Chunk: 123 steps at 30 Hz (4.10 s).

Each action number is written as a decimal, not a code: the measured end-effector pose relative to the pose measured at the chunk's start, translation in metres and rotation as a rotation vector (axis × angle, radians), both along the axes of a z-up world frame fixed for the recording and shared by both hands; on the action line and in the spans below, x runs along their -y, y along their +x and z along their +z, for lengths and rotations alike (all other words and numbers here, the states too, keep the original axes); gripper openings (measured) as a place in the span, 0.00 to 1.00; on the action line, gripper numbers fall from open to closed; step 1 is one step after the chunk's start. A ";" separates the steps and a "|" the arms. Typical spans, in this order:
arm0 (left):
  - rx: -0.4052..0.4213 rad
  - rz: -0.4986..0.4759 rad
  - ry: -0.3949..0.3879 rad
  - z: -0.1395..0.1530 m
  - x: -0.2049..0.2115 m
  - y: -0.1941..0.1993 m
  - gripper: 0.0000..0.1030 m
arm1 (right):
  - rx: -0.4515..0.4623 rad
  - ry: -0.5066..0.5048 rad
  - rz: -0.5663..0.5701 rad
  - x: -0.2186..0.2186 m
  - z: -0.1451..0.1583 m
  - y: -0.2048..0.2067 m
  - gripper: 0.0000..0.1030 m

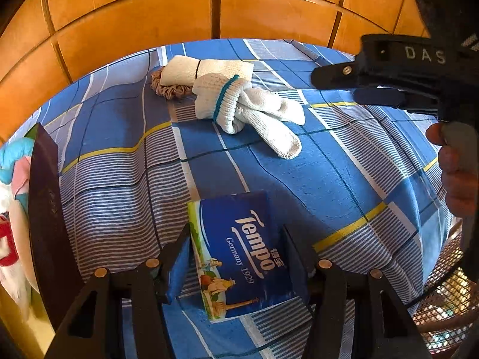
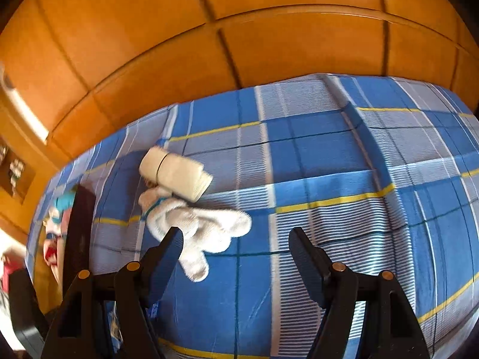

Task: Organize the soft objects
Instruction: 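Grasp the blue Tempo tissue pack with the left gripper, then grasp the brown satin scrunchie with the right gripper while the left gripper holds the Tempo pack, then carry the Tempo pack over the tray with the left gripper while the right gripper holds the scrunchie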

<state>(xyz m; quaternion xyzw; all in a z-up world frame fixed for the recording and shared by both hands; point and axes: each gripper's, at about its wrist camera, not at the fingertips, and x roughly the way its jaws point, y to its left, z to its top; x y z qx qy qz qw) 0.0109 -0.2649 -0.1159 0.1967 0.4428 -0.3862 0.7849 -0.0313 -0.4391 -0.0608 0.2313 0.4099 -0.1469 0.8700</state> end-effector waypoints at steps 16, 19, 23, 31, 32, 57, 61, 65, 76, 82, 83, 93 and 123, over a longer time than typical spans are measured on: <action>0.052 -0.017 -0.048 -0.006 -0.011 -0.012 0.56 | -0.102 -0.026 0.088 -0.016 -0.027 0.017 0.72; 0.056 -0.023 -0.054 -0.007 -0.013 -0.012 0.56 | -0.101 -0.031 0.108 -0.021 -0.027 0.019 0.72; 0.059 -0.027 -0.064 -0.006 -0.019 -0.015 0.56 | -0.069 -0.051 0.156 -0.030 -0.014 0.026 0.72; 0.039 -0.029 -0.081 -0.005 -0.023 -0.013 0.56 | -0.046 -0.163 0.310 -0.052 0.024 0.097 0.72; 0.036 -0.029 -0.084 -0.005 -0.023 -0.012 0.56 | -0.049 -0.178 0.322 -0.055 0.027 0.109 0.72; 0.002 -0.042 -0.111 -0.003 -0.027 -0.006 0.56 | -0.359 -0.220 0.603 -0.093 -0.023 0.246 0.07; 0.018 -0.042 -0.104 -0.004 -0.025 -0.009 0.56 | -0.234 -0.169 0.636 -0.105 0.009 0.226 0.07; 0.018 -0.035 -0.103 -0.004 -0.025 -0.008 0.54 | -0.133 -0.163 0.638 -0.115 0.041 0.202 0.07; 0.021 -0.010 -0.094 -0.002 -0.031 -0.011 0.51 | -0.035 -0.101 0.577 -0.108 0.077 0.118 0.07; 0.023 -0.004 -0.093 -0.003 -0.029 -0.009 0.51 | -0.130 -0.080 0.516 -0.084 0.049 0.060 0.07; 0.023 -0.002 -0.091 -0.003 -0.029 -0.009 0.51 | -0.157 -0.078 0.501 -0.078 0.041 0.050 0.07; 0.032 0.005 -0.075 -0.002 -0.028 -0.015 0.51 | -0.291 -0.058 0.391 -0.051 -0.020 0.018 0.45; 0.138 0.182 -0.154 0.064 -0.077 -0.011 0.50 | -0.200 -0.114 0.355 -0.062 -0.049 0.023 0.24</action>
